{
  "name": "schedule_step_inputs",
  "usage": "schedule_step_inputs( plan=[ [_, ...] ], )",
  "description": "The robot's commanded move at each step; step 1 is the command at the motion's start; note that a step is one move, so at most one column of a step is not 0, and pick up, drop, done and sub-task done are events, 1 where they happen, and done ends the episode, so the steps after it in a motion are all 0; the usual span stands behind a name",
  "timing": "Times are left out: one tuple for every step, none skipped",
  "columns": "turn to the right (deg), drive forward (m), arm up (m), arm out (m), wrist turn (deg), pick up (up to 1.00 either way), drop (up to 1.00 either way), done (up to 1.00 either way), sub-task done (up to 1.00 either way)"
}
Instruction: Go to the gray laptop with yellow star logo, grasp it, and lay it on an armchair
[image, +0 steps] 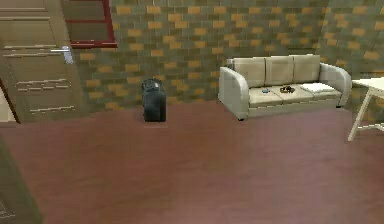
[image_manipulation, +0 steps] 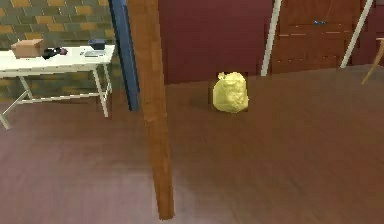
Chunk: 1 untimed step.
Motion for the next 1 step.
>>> schedule_step_inputs(
  plan=[
    [-18.0, 0.00, 0.00, 0.00, 0.0, 0.00, 0.00, 0.00, 0.00]
  ],
)
